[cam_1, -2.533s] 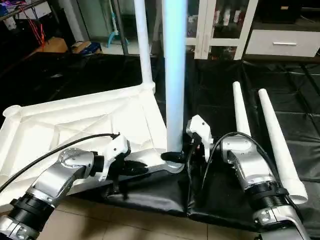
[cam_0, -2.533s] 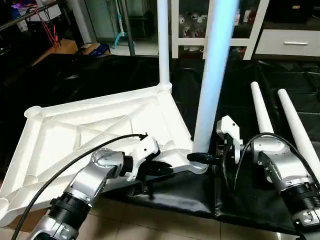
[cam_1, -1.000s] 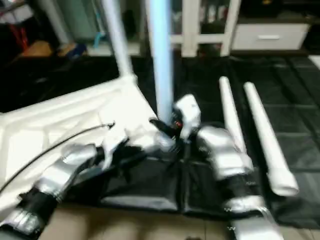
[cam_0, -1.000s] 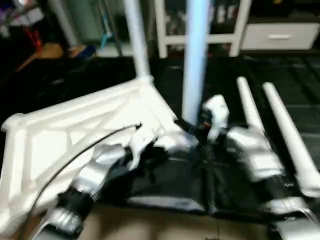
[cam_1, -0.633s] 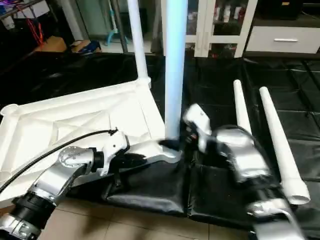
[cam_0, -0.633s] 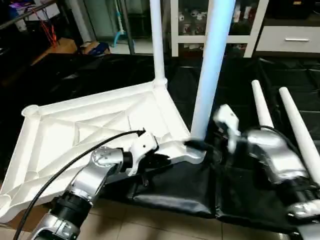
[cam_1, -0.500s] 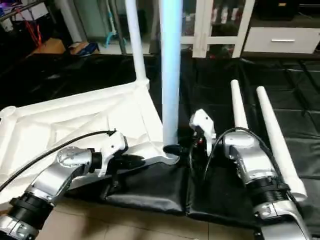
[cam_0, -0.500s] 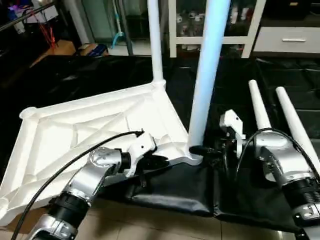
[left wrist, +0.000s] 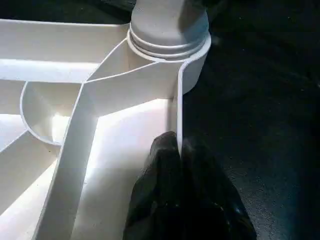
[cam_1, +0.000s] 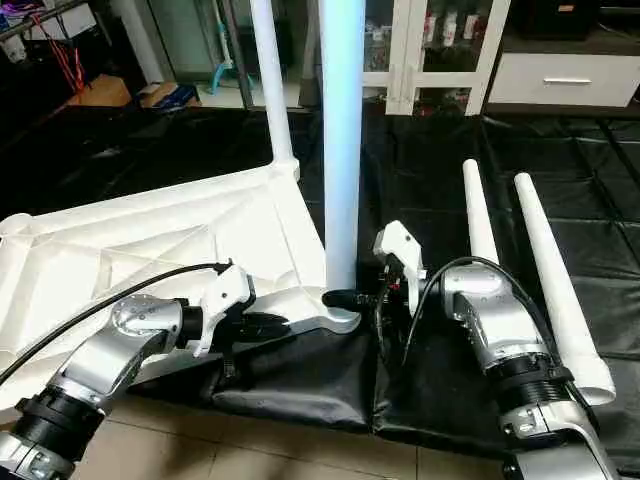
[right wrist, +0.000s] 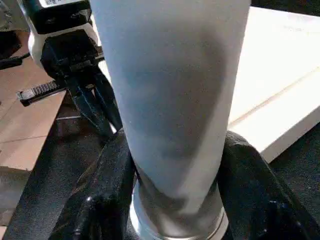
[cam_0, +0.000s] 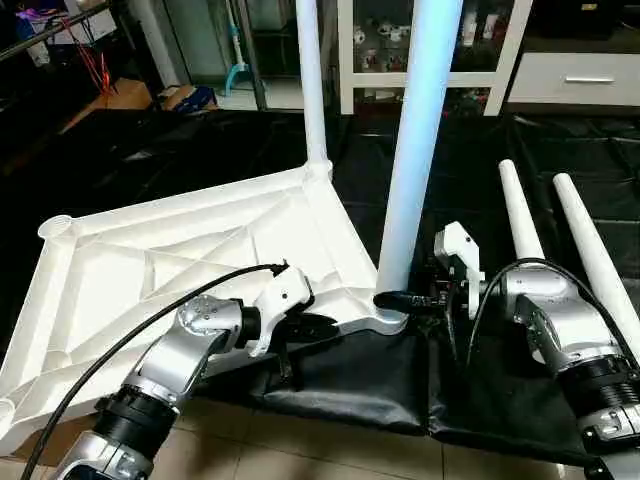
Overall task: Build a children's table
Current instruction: Rotate leg to tighten
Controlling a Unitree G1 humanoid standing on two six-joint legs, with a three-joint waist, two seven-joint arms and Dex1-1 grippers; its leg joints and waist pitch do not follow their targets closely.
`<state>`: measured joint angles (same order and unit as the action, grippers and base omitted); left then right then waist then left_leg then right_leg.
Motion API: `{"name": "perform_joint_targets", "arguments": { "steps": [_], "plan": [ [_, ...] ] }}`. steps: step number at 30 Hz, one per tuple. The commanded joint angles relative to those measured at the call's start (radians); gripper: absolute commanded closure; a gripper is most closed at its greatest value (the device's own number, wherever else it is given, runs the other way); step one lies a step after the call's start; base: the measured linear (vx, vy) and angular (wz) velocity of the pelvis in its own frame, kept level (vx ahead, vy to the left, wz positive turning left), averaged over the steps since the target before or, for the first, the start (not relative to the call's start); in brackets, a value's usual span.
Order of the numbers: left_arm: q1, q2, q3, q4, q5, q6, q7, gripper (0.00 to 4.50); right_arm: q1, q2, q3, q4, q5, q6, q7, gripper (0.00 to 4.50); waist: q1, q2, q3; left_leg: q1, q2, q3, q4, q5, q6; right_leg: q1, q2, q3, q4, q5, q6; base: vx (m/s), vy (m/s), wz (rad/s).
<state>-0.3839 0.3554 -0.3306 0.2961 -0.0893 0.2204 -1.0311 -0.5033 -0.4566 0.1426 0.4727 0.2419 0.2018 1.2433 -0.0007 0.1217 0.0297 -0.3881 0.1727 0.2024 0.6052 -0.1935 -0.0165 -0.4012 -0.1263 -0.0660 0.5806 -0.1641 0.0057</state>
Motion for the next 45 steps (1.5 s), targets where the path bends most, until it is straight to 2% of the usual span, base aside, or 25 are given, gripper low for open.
{"name": "perform_joint_targets", "arguments": {
  "steps": [1,2,4,6,7,8,9,10,12,13,15,16,17,21,23,25,29,31,32,33,34,37,39,43,45],
  "plan": [
    [0.025,0.024,-0.022,0.001,0.008,0.022,-0.031,4.5,-0.004,-0.003,-0.002,-0.017,0.012,0.02,0.0,2.53,0.003,-0.02,-0.063,0.017,0.047,-0.022,-0.071,-0.197,0.109,0.046,-0.016,0.017,-0.048,-0.157,-0.258,0.0,0.0,0.0],
    [0.025,0.025,-0.023,0.002,0.008,0.022,-0.031,4.5,-0.005,0.0,-0.004,-0.014,0.011,0.018,-0.006,2.53,0.002,-0.02,-0.063,0.017,0.047,-0.022,-0.071,-0.195,0.108,0.046,-0.016,0.018,-0.048,-0.158,-0.258,0.0,0.0,0.0],
    [0.013,0.021,-0.018,0.029,0.027,0.025,0.002,4.5,-0.034,0.066,-0.043,0.069,-0.049,-0.073,-0.209,2.54,-0.007,-0.017,-0.061,0.014,0.044,-0.023,-0.074,-0.212,0.093,0.046,-0.017,0.017,-0.05,-0.181,-0.251,0.0,0.0,0.0],
    [0.003,0.011,-0.014,0.045,0.034,0.029,0.025,4.5,-0.045,0.088,-0.052,0.095,-0.066,-0.084,-0.278,2.54,-0.019,-0.019,-0.058,0.014,0.042,-0.025,-0.077,-0.251,0.069,0.044,-0.018,0.017,-0.054,-0.229,-0.242,0.0,0.0,0.0],
    [-0.041,-0.033,0.011,0.116,0.07,0.021,0.147,4.5,-0.07,0.138,-0.073,0.148,-0.108,-0.1,-0.461,2.55,-0.028,-0.02,-0.054,0.016,0.041,-0.024,-0.079,-0.282,0.053,0.039,-0.016,0.019,-0.059,-0.27,-0.232,0.0,0.0,0.0],
    [-0.062,-0.056,0.027,0.148,0.079,0.024,0.203,4.5,-0.079,0.163,-0.086,0.165,-0.117,-0.092,-0.539,2.56,-0.032,-0.018,-0.053,0.019,0.04,-0.025,-0.079,-0.297,0.039,0.036,-0.017,0.019,-0.061,-0.296,-0.227,0.0,0.0,0.0],
    [-0.093,-0.09,0.052,0.189,0.081,0.038,0.275,4.5,-0.091,0.2,-0.103,0.182,-0.133,-0.07,-0.657,2.57,-0.037,-0.022,-0.054,0.025,0.038,-0.025,-0.08,-0.323,0.016,0.033,-0.015,0.019,-0.066,-0.338,-0.213,0.0,0.0,0.0],
    [-0.096,-0.094,0.055,0.193,0.081,0.04,0.283,4.5,-0.092,0.203,-0.104,0.184,-0.135,-0.067,-0.671,2.57,-0.039,-0.019,-0.052,0.027,0.037,-0.027,-0.082,-0.345,0.002,0.031,-0.016,0.019,-0.069,-0.367,-0.203,0.0,0.0,0.0],
    [-0.175,-0.183,0.12,0.294,0.067,0.06,0.46,4.5,-0.105,0.289,-0.116,0.199,-0.184,-0.024,-0.917,2.57,-0.045,-0.019,-0.052,0.02,0.036,-0.03,-0.085,-0.344,-0.01,0.032,-0.015,0.019,-0.069,-0.355,-0.193,0.0,0.0,0.0],
    [-0.193,-0.2,0.131,0.318,0.067,0.058,0.499,4.5,-0.104,0.321,-0.118,0.199,-0.187,-0.018,-0.964,2.58,-0.049,-0.022,-0.053,0.021,0.035,-0.03,-0.085,-0.345,-0.011,0.033,-0.014,0.019,-0.072,-0.353,-0.189,0.0,0.0,0.0],
    [-0.24,-0.228,0.133,0.374,0.081,0.027,0.554,4.5,-0.105,0.389,-0.117,0.209,-0.188,-0.042,-1.027,2.59,-0.051,-0.016,-0.058,0.02,0.033,-0.029,-0.082,-0.34,0.007,0.03,-0.016,0.019,-0.072,-0.311,-0.193,0.0,0.0,0.0],
    [-0.24,-0.228,0.133,0.374,0.081,0.027,0.554,4.5,-0.105,0.389,-0.117,0.209,-0.188,-0.042,-1.027,2.59,-0.049,-0.019,-0.059,0.019,0.034,-0.03,-0.083,-0.337,0.012,0.034,-0.017,0.017,-0.072,-0.3,-0.194,0.0,0.0,0.0],
    [-0.256,-0.237,0.135,0.391,0.085,0.016,0.561,4.5,-0.11,0.419,-0.118,0.218,-0.172,-0.064,-1.021,2.59,-0.05,-0.015,-0.06,0.014,0.032,-0.029,-0.082,-0.325,0.033,0.036,-0.019,0.017,-0.07,-0.278,-0.199,0.0,0.0,0.0],
    [-0.274,-0.249,0.137,0.412,0.09,-0.005,0.549,4.5,-0.113,0.465,-0.096,0.203,-0.144,-0.116,-0.945,2.59,-0.046,-0.013,-0.063,0.013,0.035,-0.028,-0.077,-0.272,0.068,0.042,-0.018,0.014,-0.064,-0.191,-0.223,0.0,0.0,0.0],
    [-0.263,-0.241,0.124,0.415,0.099,-0.017,0.524,4.5,-0.091,0.457,-0.066,0.15,-0.127,-0.136,-0.851,2.03,-0.045,-0.013,-0.063,0.011,0.035,-0.027,-0.075,-0.259,0.083,0.045,-0.019,0.013,-0.063,-0.18,-0.227,0.0,0.0,0.0],
    [-0.254,-0.234,0.113,0.412,0.096,-0.032,0.494,4.5,-0.08,0.449,-0.071,0.125,-0.117,-0.135,-0.83,1.89,-0.042,-0.019,-0.064,0.011,0.036,-0.026,-0.073,-0.248,0.097,0.047,-0.021,0.014,-0.063,-0.18,-0.23,0.0,0.0,0.0],
    [-0.18,-0.178,0.065,0.317,0.076,-0.047,0.349,4.5,-0.06,0.371,-0.069,0.075,-0.101,-0.12,-0.731,1.62,-0.048,-0.02,-0.065,-0.003,0.039,-0.035,-0.073,-0.203,0.125,0.06,-0.024,0.008,-0.053,-0.159,-0.228,0.0,0.0,0.0],
    [-0.129,-0.137,0.032,0.245,0.058,-0.065,0.24,4.5,-0.046,0.314,-0.057,0.044,-0.086,-0.096,-0.623,1.35,-0.048,-0.016,-0.065,0.006,0.041,-0.032,-0.071,-0.209,0.134,0.051,-0.021,0.01,-0.055,-0.155,-0.239,0.0,0.0,0.0],
    [-0.125,-0.133,0.029,0.238,0.057,-0.067,0.231,4.5,-0.045,0.309,-0.056,0.041,-0.085,-0.094,-0.613,1.35,-0.047,-0.017,-0.065,0.005,0.041,-0.031,-0.07,-0.21,0.134,0.052,-0.02,0.01,-0.054,-0.154,-0.243,0.0,0.0,0.0],
    [-0.075,-0.091,0.002,0.162,0.039,-0.065,0.146,4.5,-0.029,0.243,-0.038,-0.005,-0.063,-0.04,-0.503,1.12,-0.04,-0.013,-0.062,0.008,0.045,-0.03,-0.074,-0.217,0.13,0.05,-0.02,0.012,-0.053,-0.159,-0.248,0.0,0.0,0.0],
    [-0.059,-0.079,-0.005,0.137,0.033,-0.059,0.124,4.5,-0.022,0.219,-0.032,-0.025,-0.054,-0.026,-0.463,1.12,-0.039,-0.014,-0.063,0.01,0.046,-0.031,-0.074,-0.216,0.129,0.051,-0.018,0.011,-0.052,-0.154,-0.249,0.0,0.0,0.0],
    [0.0,-0.029,-0.029,0.048,0.014,-0.032,0.064,4.5,0.009,0.126,-0.011,-0.089,-0.037,-0.013,-0.325,1.12,-0.013,-0.009,-0.064,0.022,0.053,-0.025,-0.075,-0.211,0.115,0.044,-0.016,0.015,-0.048,-0.132,-0.249,0.0,0.0,0.0],
    [0.027,-0.01,-0.031,0.002,0.005,-0.013,0.042,4.5,0.028,0.078,-0.002,-0.121,-0.027,-0.024,-0.251,1.12,-0.005,-0.016,-0.06,0.017,0.052,-0.023,-0.079,-0.228,0.105,0.046,-0.017,0.018,-0.048,-0.145,-0.244,0.0,0.0,0.0],
    [0.051,0.002,-0.029,-0.045,-0.009,0.009,0.024,4.5,0.041,0.024,0.005,-0.152,-0.012,-0.019,-0.164,1.12,-0.003,-0.018,-0.054,0.019,0.05,-0.023,-0.084,-0.293,0.07,0.041,-0.02,0.022,-0.06,-0.258,-0.221,0.0,0.0,0.0],
    [0.057,0.008,-0.032,-0.06,-0.012,0.019,0.012,4.5,0.045,0.006,0.01,-0.169,0.005,0.004,-0.127,1.12,-0.003,-0.019,-0.054,0.018,0.049,-0.026,-0.085,-0.301,0.061,0.042,-0.019,0.023,-0.061,-0.275,-0.213,0.0,0.0,0.0]
  ]
}}
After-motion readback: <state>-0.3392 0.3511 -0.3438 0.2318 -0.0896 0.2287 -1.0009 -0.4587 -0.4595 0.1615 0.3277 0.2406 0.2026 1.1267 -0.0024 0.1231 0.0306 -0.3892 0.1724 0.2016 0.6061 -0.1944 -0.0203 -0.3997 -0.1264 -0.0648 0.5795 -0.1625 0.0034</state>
